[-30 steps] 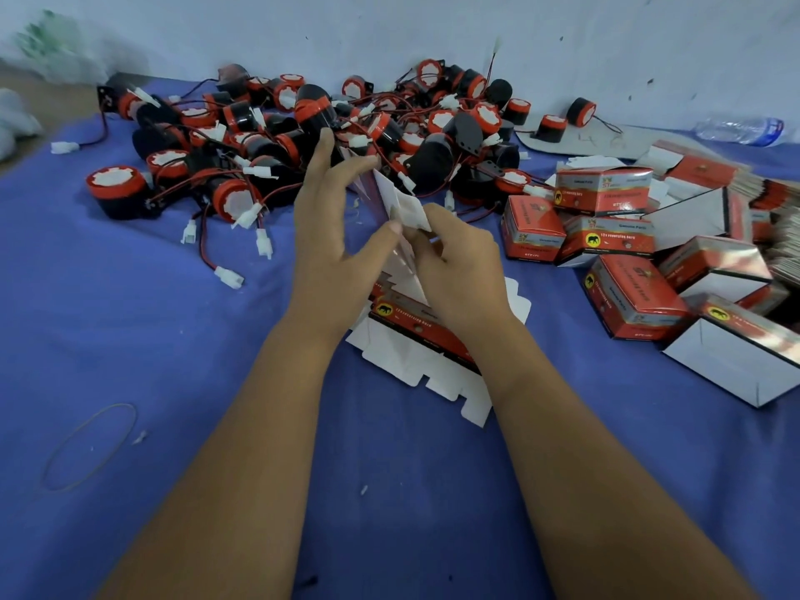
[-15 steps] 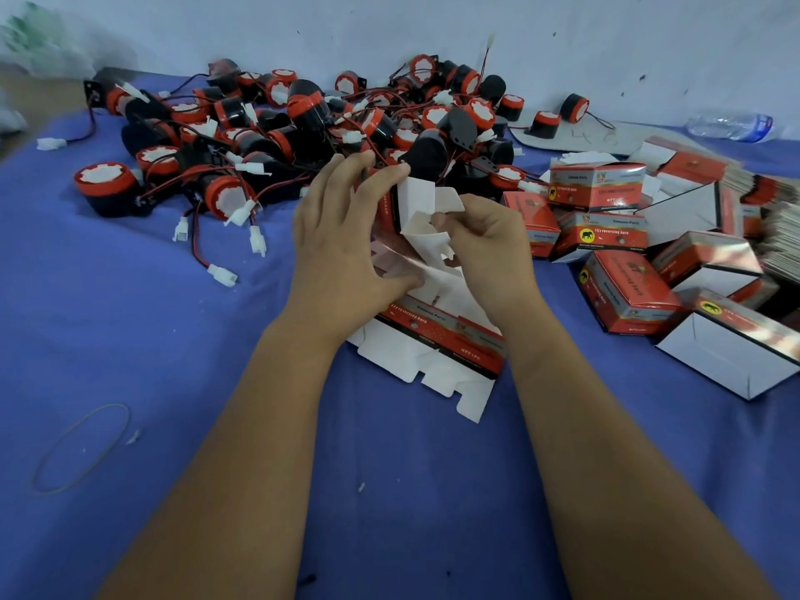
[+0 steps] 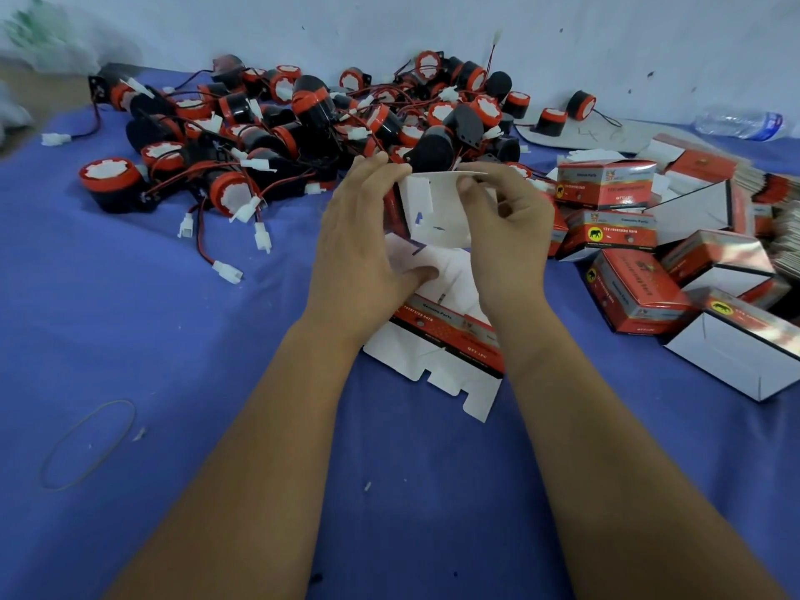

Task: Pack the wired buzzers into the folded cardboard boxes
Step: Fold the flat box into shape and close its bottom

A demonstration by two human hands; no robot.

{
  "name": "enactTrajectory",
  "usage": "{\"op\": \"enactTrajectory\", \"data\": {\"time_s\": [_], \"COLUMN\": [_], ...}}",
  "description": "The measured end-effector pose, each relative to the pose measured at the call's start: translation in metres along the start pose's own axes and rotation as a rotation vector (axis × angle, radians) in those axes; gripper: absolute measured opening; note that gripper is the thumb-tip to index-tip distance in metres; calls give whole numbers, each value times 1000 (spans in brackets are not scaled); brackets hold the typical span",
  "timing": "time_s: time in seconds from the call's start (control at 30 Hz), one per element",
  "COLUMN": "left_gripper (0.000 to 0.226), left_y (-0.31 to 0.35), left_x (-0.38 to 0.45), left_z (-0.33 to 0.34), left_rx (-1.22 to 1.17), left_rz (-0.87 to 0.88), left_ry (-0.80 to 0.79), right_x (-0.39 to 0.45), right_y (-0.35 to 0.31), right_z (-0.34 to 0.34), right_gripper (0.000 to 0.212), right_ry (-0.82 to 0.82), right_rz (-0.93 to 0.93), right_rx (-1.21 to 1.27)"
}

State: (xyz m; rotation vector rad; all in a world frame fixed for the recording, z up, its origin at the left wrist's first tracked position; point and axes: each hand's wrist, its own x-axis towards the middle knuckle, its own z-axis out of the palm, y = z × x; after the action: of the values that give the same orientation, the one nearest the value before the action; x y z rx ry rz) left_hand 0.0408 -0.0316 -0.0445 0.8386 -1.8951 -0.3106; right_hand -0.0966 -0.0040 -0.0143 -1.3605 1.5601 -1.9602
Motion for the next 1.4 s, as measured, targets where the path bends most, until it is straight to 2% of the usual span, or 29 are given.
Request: {"op": "enactTrajectory", "data": {"time_s": [0.07,0.17,0.27,0.37,0.43,0.57,0.73,0.8,0.87,0.93,0.97,1.1,1.23,1.33,1.4], "left_gripper": [86,66,49,37,37,38,38,31,14,42,48,31,38,43,40], "left_y": [0,1,5,12,13,9,5,5,7,8,9,13,17,17,16], "left_x": [1,2,2,2,3,5,5,6,8,8,8,6,4,5,6], "left_z": [1,0,-5,-12,-17,-19,-11,-8,-7,-7,-6,-2,-1,1,0], "left_rx": [-16,-33,-172,-466,-612,-767,-888,-915,-1056,-1202,-1224,-1054,-910,-873,-908], "left_rz": [38,54,-32,-166,-239,-357,-490,-513,-535,-598,-616,-554,-487,-513,-551], "left_ry": [44,76,124,79,46,13,50,28,3,23,31,-60,-97,-41,37], "right_x": [-1,-1,-1,-3,-7,-10,-13,-13,-13,-13,-13,-13,-14,-15,-14], "right_y": [-4,-11,-15,-15,-13,-8,-2,0,2,3,4,5,2,0,-2], "right_z": [4,5,2,3,7,9,11,12,11,11,11,16,19,23,23], "right_gripper": [17,22,30,54,60,41,23,22,31,38,40,42,28,18,20], "right_ry": [32,15,-137,-272,-297,-215,-251,-264,-255,-249,-246,-209,-153,-156,-242], "right_rz": [27,163,217,174,184,247,287,336,370,377,379,406,409,425,463], "right_rx": [51,242,464,454,383,286,247,285,304,310,305,283,334,363,410]}}
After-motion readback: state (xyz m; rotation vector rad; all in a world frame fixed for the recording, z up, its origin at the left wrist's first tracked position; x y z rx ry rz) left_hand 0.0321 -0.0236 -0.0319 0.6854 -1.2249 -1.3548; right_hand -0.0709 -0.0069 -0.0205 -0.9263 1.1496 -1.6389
